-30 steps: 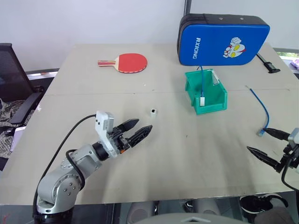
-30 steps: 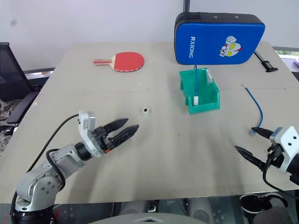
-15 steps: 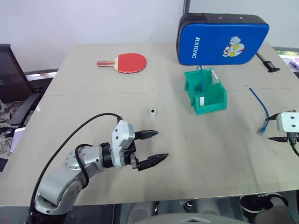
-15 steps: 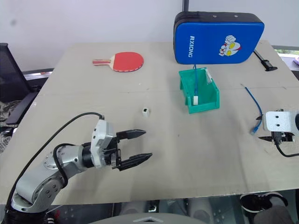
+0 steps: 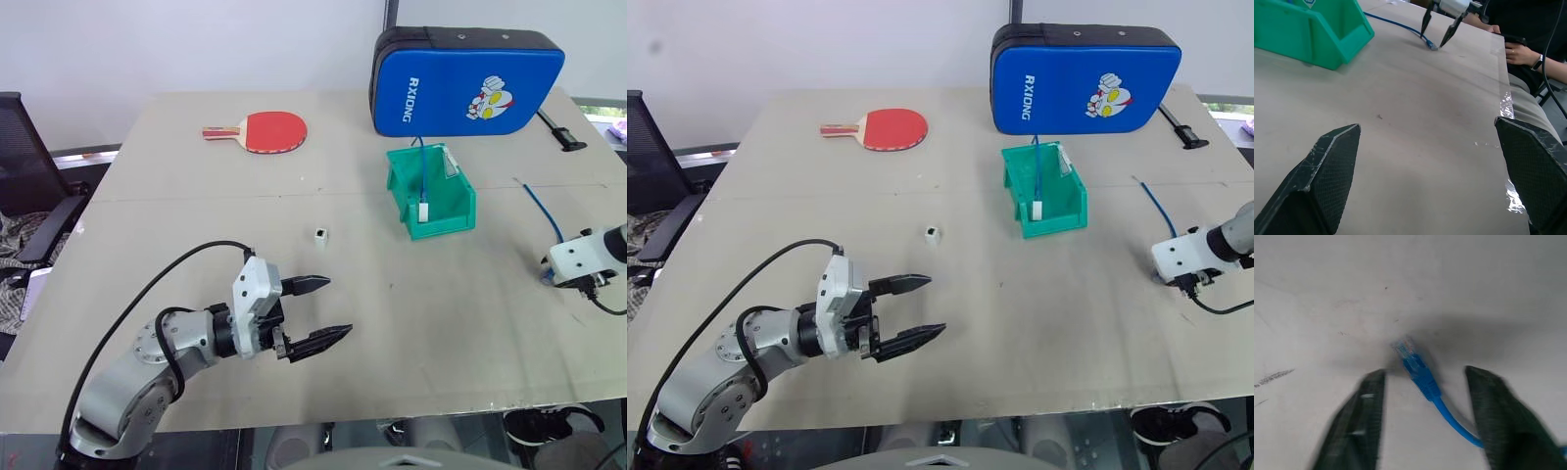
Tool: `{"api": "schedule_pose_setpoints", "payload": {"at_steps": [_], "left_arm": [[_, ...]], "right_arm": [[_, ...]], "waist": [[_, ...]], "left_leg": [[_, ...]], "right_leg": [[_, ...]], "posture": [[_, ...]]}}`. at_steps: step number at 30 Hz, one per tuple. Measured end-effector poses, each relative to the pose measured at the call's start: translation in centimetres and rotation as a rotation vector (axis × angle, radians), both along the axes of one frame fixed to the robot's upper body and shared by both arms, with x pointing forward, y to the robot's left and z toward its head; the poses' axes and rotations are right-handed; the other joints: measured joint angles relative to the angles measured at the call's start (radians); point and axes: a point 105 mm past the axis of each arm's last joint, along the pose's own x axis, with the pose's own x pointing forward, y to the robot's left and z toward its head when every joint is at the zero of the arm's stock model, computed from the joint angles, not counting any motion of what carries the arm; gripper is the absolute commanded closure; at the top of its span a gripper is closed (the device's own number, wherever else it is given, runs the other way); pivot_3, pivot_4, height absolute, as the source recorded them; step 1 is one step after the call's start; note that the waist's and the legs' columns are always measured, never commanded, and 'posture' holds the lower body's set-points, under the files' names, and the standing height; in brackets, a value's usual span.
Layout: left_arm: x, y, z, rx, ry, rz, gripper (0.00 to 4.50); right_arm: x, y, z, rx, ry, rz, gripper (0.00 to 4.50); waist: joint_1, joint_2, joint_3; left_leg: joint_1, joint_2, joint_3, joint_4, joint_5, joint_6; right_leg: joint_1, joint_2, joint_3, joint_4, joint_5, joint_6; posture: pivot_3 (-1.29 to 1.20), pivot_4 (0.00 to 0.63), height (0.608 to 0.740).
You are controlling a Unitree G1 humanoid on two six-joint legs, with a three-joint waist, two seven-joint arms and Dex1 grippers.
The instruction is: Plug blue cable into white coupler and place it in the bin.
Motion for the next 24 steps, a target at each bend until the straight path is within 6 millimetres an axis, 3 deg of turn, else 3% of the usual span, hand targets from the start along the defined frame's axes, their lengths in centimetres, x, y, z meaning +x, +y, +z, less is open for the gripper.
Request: {"api": "schedule_pose_setpoints", "payload": {"at_steps": [2, 6, 9, 11, 12, 13, 14, 15, 17, 19, 21, 22, 24], "left_arm": [[0.0, 0.0, 0.0, 0.001, -0.001, 0.0, 0.0], [0.0, 0.0, 0.0, 0.003, -0.003, 0.001, 0.0], [0.0, 0.0, 0.0, 0.005, -0.008, 0.002, 0.0], [0.2, 0.0, 0.1, 0.012, -0.032, 0.011, 0.0], [0.4, 0.0, 0.0, 0.018, -0.044, 0.023, 0.0], [0.4, 0.0, 0.0, 0.018, -0.044, 0.024, 0.0], [0.6, -0.2, 0.0, 0.022, -0.058, 0.022, 0.0], [0.7, -0.3, -0.1, 0.024, -0.059, 0.022, 0.0], [0.9, -0.4, -0.4, 0.035, -0.051, 0.017, 0.0], [1.3, -0.6, -0.5, 0.049, -0.059, 0.012, 0.0], [1.7, -0.5, -0.8, 0.081, -0.053, 0.015, 0.0], [1.9, -0.5, -1.0, 0.091, -0.046, 0.018, 0.0], [2.8, -0.5, -1.3, 0.123, -0.032, 0.019, 0.0]], "right_arm": [[0.1, 0.0, -0.2, -0.013, 0.009, 0.004, 4.47], [0.4, 0.4, -0.3, 0.007, 0.012, 0.0, 4.47], [0.6, 2.4, -0.3, 0.125, 0.047, -0.022, 4.47], [0.4, 5.6, 0.2, 0.245, 0.094, -0.044, 4.47], [0.0, 8.6, 1.0, 0.31, 0.116, -0.021, 4.47], [-0.1, 9.2, 1.1, 0.32, 0.116, -0.008, 4.47], [-0.8, 11.9, 1.9, 0.353, 0.131, 0.018, 4.47], [-1.2, 13.4, 2.2, 0.361, 0.134, 0.048, 4.47], [-1.8, 16.3, 2.3, 0.387, 0.134, 0.079, 4.47], [-2.1, 19.0, 1.2, 0.418, 0.155, 0.089, 4.47], [-2.0, 20.4, -0.3, 0.411, 0.156, 0.08, 3.74], [-1.8, 20.6, -0.7, 0.409, 0.152, 0.076, 3.59], [-1.4, 21.2, -1.1, 0.422, 0.136, 0.06, 2.58]], "waist": [[-0.003, -0.001, -0.001], [-0.016, -0.002, -0.001], [-0.026, -0.003, -0.001], [-0.025, -0.001, -0.001], [-0.024, -0.001, 0.0], [-0.024, -0.001, 0.0], [-0.017, 0.001, 0.0], [-0.015, 0.0, 0.0], [-0.009, 0.0, -0.001], [-0.002, -0.001, -0.001], [0.005, -0.001, -0.001], [0.005, -0.001, -0.001], [0.005, -0.001, -0.001]], "left_leg": [[0.0, 0.0, 0.0, 0.0, 0.0, 0.0], [0.001, 0.002, 0.0, 0.001, 0.0, 0.0], [0.002, 0.003, 0.0, 0.001, 0.0, 0.0], [0.002, 0.004, -0.001, 0.001, 0.0, 0.0], [0.002, 0.004, -0.002, 0.001, 0.0, 0.0], [0.002, 0.004, -0.002, 0.001, 0.0, 0.0], [0.001, 0.004, -0.003, 0.001, 0.0, 0.0], [0.001, 0.004, -0.004, 0.001, 0.0, 0.0], [0.001, 0.004, -0.005, 0.001, 0.0, 0.0], [0.0, 0.003, -0.004, 0.001, 0.001, -0.001], [-0.001, 0.002, -0.003, 0.002, 0.001, -0.002], [-0.001, 0.002, -0.003, 0.002, 0.002, -0.003], [-0.002, -0.001, -0.003, 0.003, 0.002, -0.003]], "right_leg": [[0.0, 0.0, 0.0, 0.0, 0.0, 0.0], [0.002, 0.0, 0.001, 0.0, 0.001, 0.0], [0.002, 0.001, 0.002, 0.001, 0.001, -0.001], [0.001, 0.001, 0.001, 0.004, 0.002, -0.002], [-0.001, 0.0, 0.001, 0.009, 0.002, 0.0], [-0.002, 0.0, 0.001, 0.01, 0.002, 0.0], [-0.003, 0.001, -0.001, 0.011, 0.002, -0.001], [-0.004, 0.001, -0.001, 0.012, 0.001, -0.001], [-0.004, 0.002, -0.002, 0.012, 0.001, -0.002], [-0.004, 0.002, -0.002, 0.012, 0.0, -0.001], [-0.005, 0.002, -0.002, 0.012, 0.0, -0.001], [-0.004, 0.002, -0.001, 0.012, 0.0, -0.001], [-0.004, 0.001, 0.0, 0.011, 0.0, -0.001]], "posture": [[0.0, 0.15, 0.74], [0.0, 0.15, 0.74], [0.0, 0.15, 0.74], [0.0, 0.15, 0.74], [0.0, 0.15, 0.74], [0.0, 0.15, 0.74], [0.0, 0.15, 0.74], [0.0, 0.15, 0.74], [0.0, 0.15, 0.74], [0.0, 0.15, 0.74], [0.0, 0.15, 0.74], [0.0, 0.15, 0.74], [0.0, 0.15, 0.74]]}}
